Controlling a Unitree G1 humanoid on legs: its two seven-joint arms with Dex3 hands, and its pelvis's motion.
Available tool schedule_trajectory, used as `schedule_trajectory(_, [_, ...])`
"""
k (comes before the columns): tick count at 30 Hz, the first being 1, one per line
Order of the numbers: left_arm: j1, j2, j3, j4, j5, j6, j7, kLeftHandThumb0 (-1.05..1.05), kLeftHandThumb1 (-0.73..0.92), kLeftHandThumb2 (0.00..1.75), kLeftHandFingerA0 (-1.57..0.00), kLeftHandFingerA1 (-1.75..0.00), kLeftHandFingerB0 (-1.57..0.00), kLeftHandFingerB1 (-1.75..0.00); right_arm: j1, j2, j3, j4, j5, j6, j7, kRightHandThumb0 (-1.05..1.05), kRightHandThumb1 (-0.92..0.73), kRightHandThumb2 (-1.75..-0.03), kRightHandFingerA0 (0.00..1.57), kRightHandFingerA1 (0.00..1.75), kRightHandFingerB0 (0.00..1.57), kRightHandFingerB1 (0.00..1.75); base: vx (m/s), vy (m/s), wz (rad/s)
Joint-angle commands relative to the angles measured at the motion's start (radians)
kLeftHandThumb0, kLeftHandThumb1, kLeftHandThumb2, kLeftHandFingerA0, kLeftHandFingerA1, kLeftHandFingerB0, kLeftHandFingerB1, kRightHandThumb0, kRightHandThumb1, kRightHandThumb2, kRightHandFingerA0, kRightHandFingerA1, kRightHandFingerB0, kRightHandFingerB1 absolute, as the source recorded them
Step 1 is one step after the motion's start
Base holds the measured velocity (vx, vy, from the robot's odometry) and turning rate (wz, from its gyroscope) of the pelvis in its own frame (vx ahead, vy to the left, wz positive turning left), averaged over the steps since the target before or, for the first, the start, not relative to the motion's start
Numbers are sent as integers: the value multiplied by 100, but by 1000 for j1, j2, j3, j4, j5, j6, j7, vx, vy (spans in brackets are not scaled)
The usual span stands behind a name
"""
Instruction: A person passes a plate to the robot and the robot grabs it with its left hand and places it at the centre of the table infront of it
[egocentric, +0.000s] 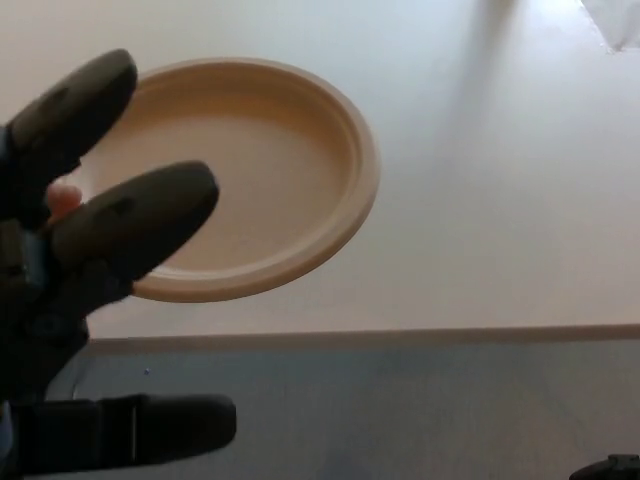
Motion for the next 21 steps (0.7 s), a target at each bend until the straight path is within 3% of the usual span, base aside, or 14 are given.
schedule_trajectory(1, [-141,40,66,188,416,142,49,-61,48,55,-3,-25,-6,-30,15,-20,-5,10,-2,-10,8,-64,-73,-62,66,70,48,53,0,0,0])
schedule_trajectory(4, [-147,60,52,221,451,170,24,-64,47,56,-2,-24,-5,-31,14,-20,-4,12,-3,-6,6,-65,-72,-61,65,70,47,53,0,0,0])
schedule_trajectory(5, [-148,60,48,230,450,173,21,-63,40,77,-7,-14,-5,-36,14,-19,-3,10,-3,-5,5,-64,-73,-62,65,70,47,53,0,0,0])
schedule_trajectory(8, [-150,77,37,264,484,184,11,-59,37,78,0,-20,-1,-36,15,-20,0,11,-7,-9,0,-64,-73,-62,65,69,48,53,0,0,0])
schedule_trajectory(10, [-152,82,32,278,495,184,15,-59,38,77,-5,-18,-5,-38,14,-21,2,10,-9,-6,0,-65,-73,-62,65,69,47,53,0,0,0])
schedule_trajectory(11, [-152,91,24,300,507,191,13,-54,35,78,0,-27,-6,-44,16,-21,-1,11,-5,-11,3,-64,-73,-62,65,70,47,53,0,0,0])
schedule_trajectory(13, [-150,103,15,311,537,208,2,-58,37,77,-1,-25,-2,-41,15,-20,-2,12,-4,-9,5,-65,-73,-62,66,71,47,53,0,0,0])
schedule_trajectory(14, [-151,107,9,320,550,211,3,-72,38,65,-7,-27,-7,-35,15,-20,-4,12,-2,-7,5,-64,-72,-62,67,72,47,53,0,0,0])
schedule_trajectory(15, [-154,112,1,332,565,214,6,-72,38,65,-7,-27,-7,-35,15,-19,-6,11,0,-6,7,-64,-72,-62,67,72,47,53,0,0,0])
schedule_trajectory(16, [-161,123,-7,335,608,224,6,-62,38,79,-2,-28,-2,-36,14,-22,-7,10,1,-7,8,-64,-73,-62,67,71,47,53,0,0,0])
schedule_trajectory(17, [-166,133,-16,341,633,237,-7,-68,47,55,-5,-27,-6,-30,14,-24,-6,8,0,-8,10,-64,-73,-62,65,71,47,54,0,0,0])
schedule_trajectory(18, [-169,139,-24,347,642,250,-22,-68,47,55,-5,-27,-6,-30,14,-25,-5,7,-1,-9,10,-64,-73,-62,65,71,47,54,0,0,0])
schedule_trajectory(19, [-170,147,-33,350,654,265,-44,-68,43,79,-7,-19,-3,-26,14,-25,-5,7,-1,-9,9,-64,-73,-62,66,71,48,54,0,0,0])
schedule_trajectory(21, [-169,182,-51,366,677,266,-75,-69,42,81,-7,-24,0,-26,14,-25,0,5,-7,-13,6,-64,-73,-62,67,71,48,54,0,0,0])
